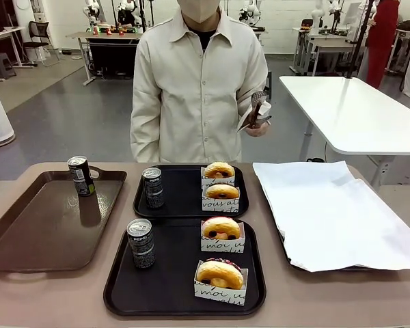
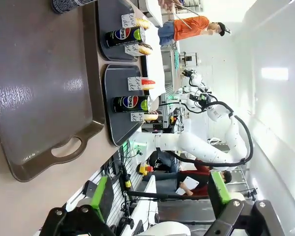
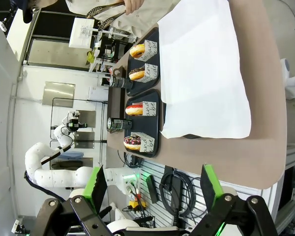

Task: Set up donuts and drinks on trays.
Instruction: Pick up one Pepsi coke from the Handle tray and place it on the Flat Tray without a Pepsi coke.

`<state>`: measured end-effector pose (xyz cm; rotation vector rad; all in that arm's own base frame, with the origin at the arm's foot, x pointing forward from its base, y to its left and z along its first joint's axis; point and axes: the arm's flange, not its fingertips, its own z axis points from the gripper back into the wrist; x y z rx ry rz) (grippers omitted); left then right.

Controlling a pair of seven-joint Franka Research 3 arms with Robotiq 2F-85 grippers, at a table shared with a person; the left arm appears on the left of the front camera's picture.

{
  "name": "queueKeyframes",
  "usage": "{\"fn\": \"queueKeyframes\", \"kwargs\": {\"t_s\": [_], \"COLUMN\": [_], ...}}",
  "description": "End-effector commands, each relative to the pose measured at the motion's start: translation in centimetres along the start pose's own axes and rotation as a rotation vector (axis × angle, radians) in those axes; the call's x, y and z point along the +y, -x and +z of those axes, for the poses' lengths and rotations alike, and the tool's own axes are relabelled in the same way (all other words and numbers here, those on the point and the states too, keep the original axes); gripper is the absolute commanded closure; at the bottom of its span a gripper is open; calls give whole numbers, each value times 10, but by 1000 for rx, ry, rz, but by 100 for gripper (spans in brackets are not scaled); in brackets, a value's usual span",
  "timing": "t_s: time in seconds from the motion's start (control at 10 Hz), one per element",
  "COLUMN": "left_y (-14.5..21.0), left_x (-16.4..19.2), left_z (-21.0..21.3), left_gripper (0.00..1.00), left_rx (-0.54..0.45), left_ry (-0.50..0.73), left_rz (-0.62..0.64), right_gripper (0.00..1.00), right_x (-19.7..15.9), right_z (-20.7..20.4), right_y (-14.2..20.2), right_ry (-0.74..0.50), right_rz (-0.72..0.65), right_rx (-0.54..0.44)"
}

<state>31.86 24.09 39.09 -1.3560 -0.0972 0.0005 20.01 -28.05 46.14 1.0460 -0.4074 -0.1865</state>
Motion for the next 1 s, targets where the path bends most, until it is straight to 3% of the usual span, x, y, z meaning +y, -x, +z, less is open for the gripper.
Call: {"fn": "queueKeyframes", "kwargs": {"t_s": [0.0, 0.9], "left_y": [3, 3], "left_x": [-4, -4], "left_z": [0, 0], "left_gripper": [0, 0], "left_rx": [-7, -7], "left_ry": [1, 1], "left_rz": [14, 14], "right_gripper": [0, 0], "right_x": [0, 0], "right_z": [1, 1], "right_y": [-2, -2], "right_ry": [-23, -23], "right_rz": [14, 14], "right_rx": [-12, -12]}}
